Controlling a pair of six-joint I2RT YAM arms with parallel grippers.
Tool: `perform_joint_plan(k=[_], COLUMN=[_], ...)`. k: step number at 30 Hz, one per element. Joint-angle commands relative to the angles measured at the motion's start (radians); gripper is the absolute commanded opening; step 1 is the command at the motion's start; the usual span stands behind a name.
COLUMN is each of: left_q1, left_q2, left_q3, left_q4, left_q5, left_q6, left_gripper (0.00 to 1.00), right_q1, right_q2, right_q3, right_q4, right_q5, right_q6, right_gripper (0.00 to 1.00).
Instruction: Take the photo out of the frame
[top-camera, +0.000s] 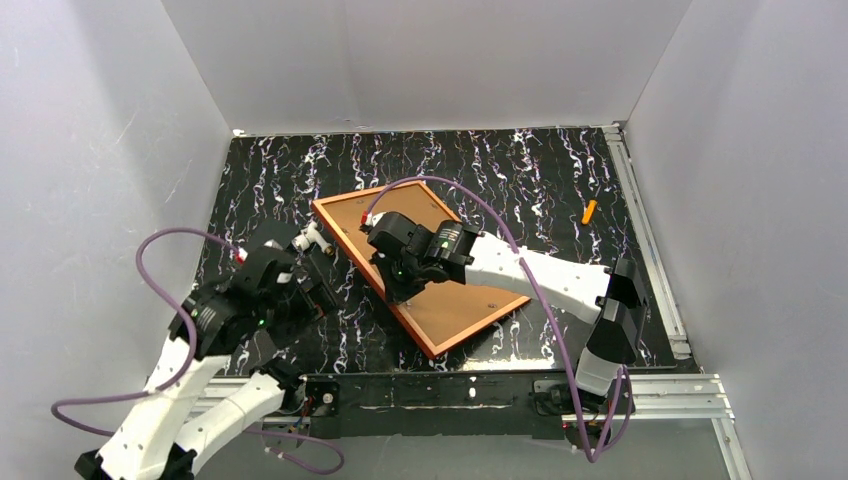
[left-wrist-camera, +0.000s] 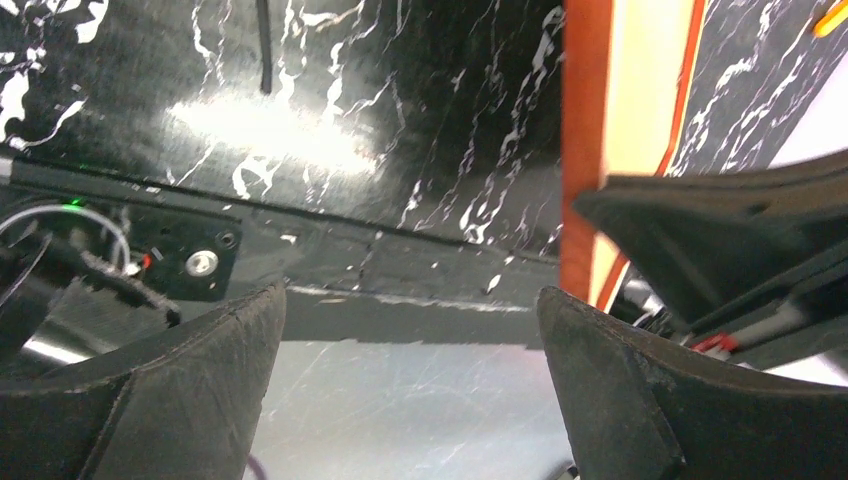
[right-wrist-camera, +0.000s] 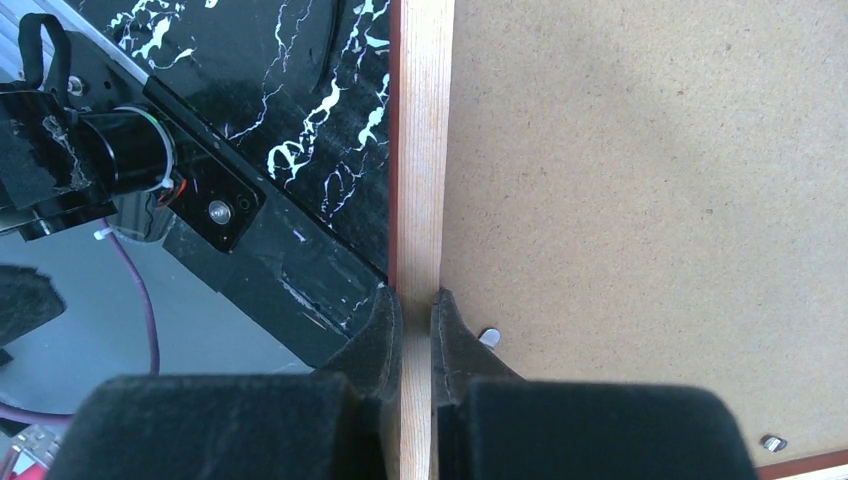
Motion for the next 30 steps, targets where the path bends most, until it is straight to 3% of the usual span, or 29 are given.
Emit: perform_joint_plan(k=[1, 4, 9, 13, 20, 30], left_q1=[0.000, 0.028, 0.139, 0.165, 0.178, 0.218], left_q2=[0.139, 0.212, 0.256, 0.293, 0.322, 0.460], left_q3=[0.055, 0.031, -0.098, -0.111, -0.085, -0.079], left_q4=[0.060, 0.121, 0.354, 0.475, 0.514, 0.693], left_q5=[-0.093, -0.102, -0.006, 0.091, 0.178, 0.361], left_q6=[-0.050, -0.078, -0.133, -0.103, -0.027, 0.026], left_gripper=[0.98, 0.98, 0.98, 0.98, 0.98, 0.97], right_q1=[-0.014, -0.017, -0.022, -0.035, -0.046, -0.062], right_q2=[-0.078, -0.090, -0.110, -0.135, -0.165, -0.224], right_q3=[0.020, 0.015, -0.009, -0.047, -0.078, -0.111], right_q4=[0.025, 0.025, 0.034, 0.049, 0.058, 0.088], right_q5=[0.004, 0.003, 0.000, -0.014, -0.050, -0.159], right_q6=[0.004, 0.015, 0.033, 0.034, 0.027, -0.001], right_gripper=[0.01, 0.01, 0.01, 0.01, 0.01, 0.01])
